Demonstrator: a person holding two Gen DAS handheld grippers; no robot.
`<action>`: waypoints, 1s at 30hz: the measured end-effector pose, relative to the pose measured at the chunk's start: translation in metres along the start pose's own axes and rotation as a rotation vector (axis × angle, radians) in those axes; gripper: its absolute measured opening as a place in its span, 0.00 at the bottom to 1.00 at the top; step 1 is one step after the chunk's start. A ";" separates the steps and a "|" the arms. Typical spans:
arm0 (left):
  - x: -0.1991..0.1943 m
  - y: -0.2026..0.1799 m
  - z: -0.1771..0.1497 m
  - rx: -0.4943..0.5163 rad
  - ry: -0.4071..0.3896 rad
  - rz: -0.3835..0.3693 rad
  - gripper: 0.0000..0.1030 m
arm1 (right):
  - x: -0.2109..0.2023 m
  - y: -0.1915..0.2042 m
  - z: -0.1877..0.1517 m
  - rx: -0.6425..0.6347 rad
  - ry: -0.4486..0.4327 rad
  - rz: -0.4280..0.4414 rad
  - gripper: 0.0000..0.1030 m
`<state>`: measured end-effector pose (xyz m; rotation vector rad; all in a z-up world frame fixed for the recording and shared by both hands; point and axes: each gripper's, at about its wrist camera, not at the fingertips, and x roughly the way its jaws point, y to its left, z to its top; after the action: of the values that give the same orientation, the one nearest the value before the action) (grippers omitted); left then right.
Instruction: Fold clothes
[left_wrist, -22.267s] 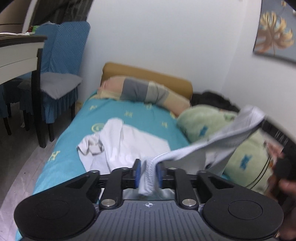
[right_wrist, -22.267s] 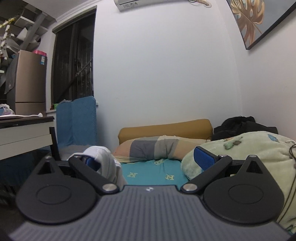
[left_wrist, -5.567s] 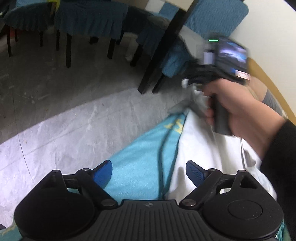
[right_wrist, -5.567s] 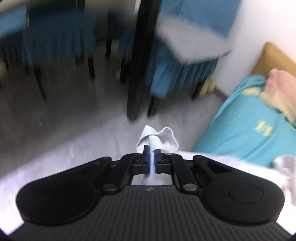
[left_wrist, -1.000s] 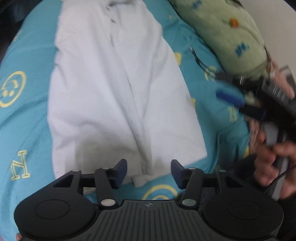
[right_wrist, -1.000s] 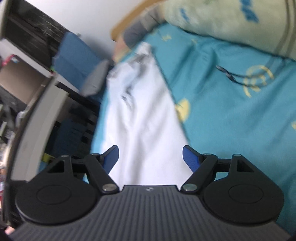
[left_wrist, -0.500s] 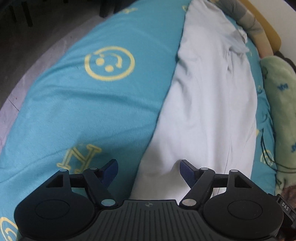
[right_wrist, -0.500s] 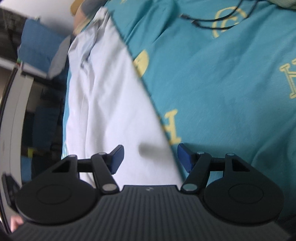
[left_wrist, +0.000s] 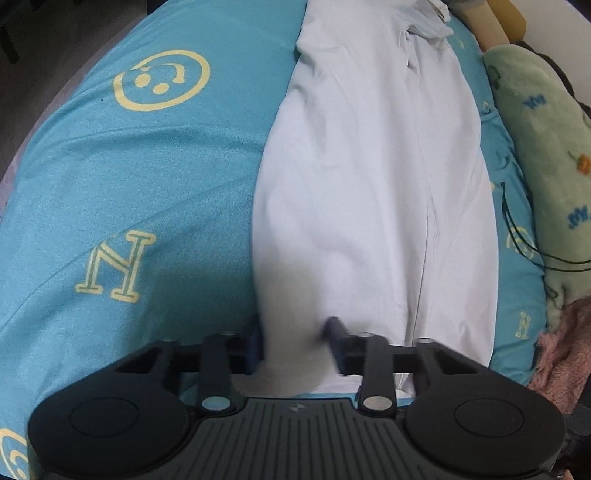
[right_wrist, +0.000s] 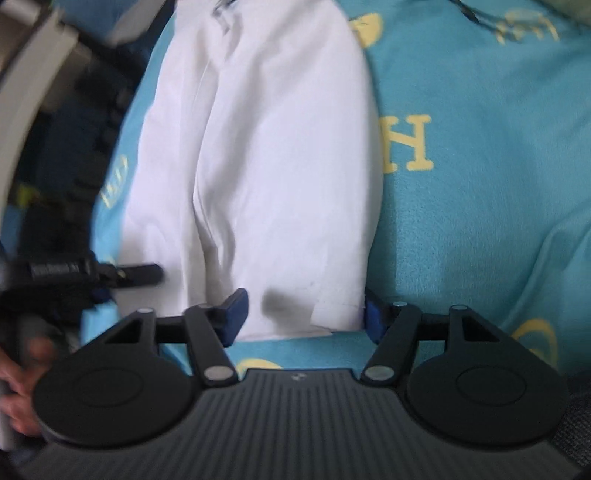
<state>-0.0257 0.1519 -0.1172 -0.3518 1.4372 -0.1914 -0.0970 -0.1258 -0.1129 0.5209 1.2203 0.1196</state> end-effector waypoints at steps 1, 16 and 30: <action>-0.003 -0.001 0.000 0.003 -0.004 -0.007 0.11 | -0.010 0.002 0.003 -0.001 -0.023 0.008 0.28; -0.173 -0.022 -0.008 -0.116 -0.325 -0.421 0.04 | -0.168 0.036 0.038 -0.021 -0.373 0.138 0.09; -0.200 -0.012 -0.132 -0.146 -0.318 -0.498 0.03 | -0.233 0.019 0.006 -0.053 -0.486 0.234 0.08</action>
<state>-0.1806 0.1917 0.0609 -0.8231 1.0324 -0.4142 -0.1704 -0.1950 0.0977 0.6032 0.6784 0.2095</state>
